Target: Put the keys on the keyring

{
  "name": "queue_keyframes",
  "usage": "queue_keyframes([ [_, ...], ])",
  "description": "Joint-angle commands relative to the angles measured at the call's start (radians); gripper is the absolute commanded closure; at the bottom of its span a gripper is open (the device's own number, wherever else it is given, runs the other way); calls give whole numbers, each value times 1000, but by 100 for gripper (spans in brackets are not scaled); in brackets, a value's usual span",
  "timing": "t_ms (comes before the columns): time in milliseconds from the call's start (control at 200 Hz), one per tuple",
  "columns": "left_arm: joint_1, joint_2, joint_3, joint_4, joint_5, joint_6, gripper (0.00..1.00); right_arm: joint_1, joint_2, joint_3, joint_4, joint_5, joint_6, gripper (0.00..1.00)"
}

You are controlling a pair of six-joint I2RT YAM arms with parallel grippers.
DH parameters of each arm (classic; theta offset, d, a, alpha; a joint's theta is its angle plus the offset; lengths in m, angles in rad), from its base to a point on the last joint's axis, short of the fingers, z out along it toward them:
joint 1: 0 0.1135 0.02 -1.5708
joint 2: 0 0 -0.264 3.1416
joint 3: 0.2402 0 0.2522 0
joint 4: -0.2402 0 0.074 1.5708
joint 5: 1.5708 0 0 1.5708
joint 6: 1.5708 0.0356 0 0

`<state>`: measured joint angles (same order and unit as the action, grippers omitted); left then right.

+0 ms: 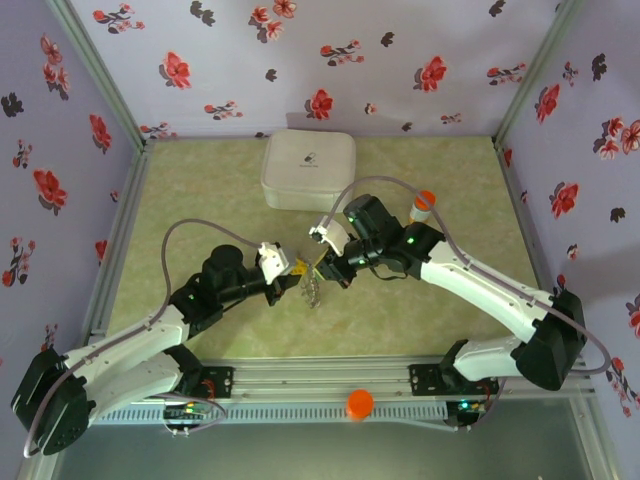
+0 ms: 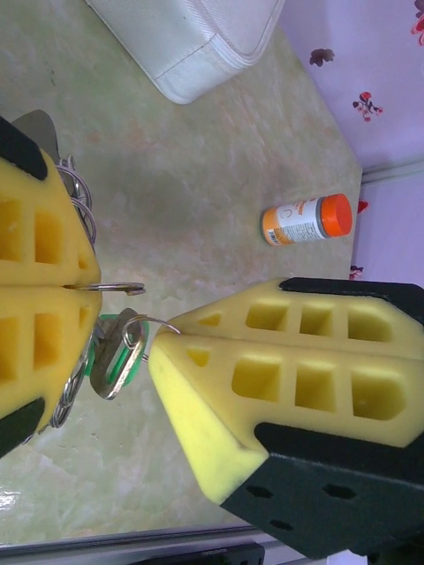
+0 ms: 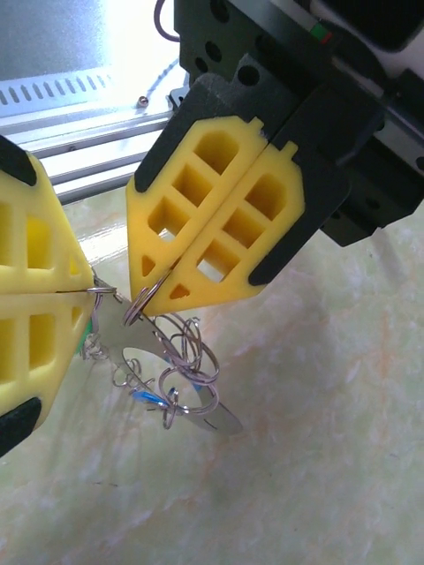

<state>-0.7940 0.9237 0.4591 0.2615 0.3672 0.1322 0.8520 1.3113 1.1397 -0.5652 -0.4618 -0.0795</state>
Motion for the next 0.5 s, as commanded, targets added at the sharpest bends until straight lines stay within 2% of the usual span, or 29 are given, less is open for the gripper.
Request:
queue_keyframes([
  [0,-4,1,36,53,20,-14,100,12,7,32,36,-30,-14,100],
  [495,-4,-1,30,48,24,-8,100,16,21,33,77,-3,10,100],
])
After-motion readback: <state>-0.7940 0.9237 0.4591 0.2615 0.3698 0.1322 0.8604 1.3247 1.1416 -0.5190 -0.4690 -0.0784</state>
